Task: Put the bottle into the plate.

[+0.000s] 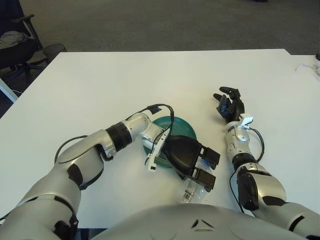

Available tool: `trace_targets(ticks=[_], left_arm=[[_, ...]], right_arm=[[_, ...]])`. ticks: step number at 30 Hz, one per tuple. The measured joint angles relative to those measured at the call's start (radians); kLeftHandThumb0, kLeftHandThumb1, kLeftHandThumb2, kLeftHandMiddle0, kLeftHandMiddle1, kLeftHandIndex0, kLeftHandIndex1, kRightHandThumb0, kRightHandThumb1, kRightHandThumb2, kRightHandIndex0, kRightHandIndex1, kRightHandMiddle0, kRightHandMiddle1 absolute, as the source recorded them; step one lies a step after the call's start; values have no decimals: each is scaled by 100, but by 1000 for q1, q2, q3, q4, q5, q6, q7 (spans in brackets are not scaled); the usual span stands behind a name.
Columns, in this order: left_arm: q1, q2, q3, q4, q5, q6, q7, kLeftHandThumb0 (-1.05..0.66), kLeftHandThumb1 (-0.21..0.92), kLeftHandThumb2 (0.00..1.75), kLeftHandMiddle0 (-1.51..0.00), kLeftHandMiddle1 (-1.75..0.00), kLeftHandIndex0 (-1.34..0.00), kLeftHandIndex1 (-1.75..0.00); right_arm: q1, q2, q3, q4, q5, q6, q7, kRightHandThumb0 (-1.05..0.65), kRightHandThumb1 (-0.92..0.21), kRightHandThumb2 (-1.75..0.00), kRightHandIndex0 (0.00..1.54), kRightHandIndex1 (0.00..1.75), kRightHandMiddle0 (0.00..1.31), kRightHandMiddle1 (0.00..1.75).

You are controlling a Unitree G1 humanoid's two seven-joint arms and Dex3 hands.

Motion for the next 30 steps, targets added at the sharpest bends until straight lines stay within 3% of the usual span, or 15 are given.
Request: trace_targets(ticks=[7, 11, 22, 30], left_arm=[[-1, -16, 34, 21, -19, -21, -14, -1, 8, 157, -79, -174, -59, -168], [1, -20, 63, 20, -74, -28, -61, -1, -2, 170, -87, -174, -64, -172], [-34, -10, 190, 106, -191, -103, -82, -1, -7, 175, -91, -175, -68, -171], [-40, 16, 246, -7, -193, -84, -185, -1, -7, 175, -90, -175, -71, -170]], right_arm=[[0, -3, 0, 1, 0, 0, 8, -51, -81, -87, 27, 85, 6, 133], [-2, -4, 1, 2, 0, 2, 10, -48, -77, -89, 27, 85, 8, 133], [-10, -6, -5, 4, 2, 20, 10, -44, -71, -95, 29, 85, 15, 132], [-13, -5, -18, 4, 6, 24, 20, -45, -69, -94, 26, 83, 13, 130]])
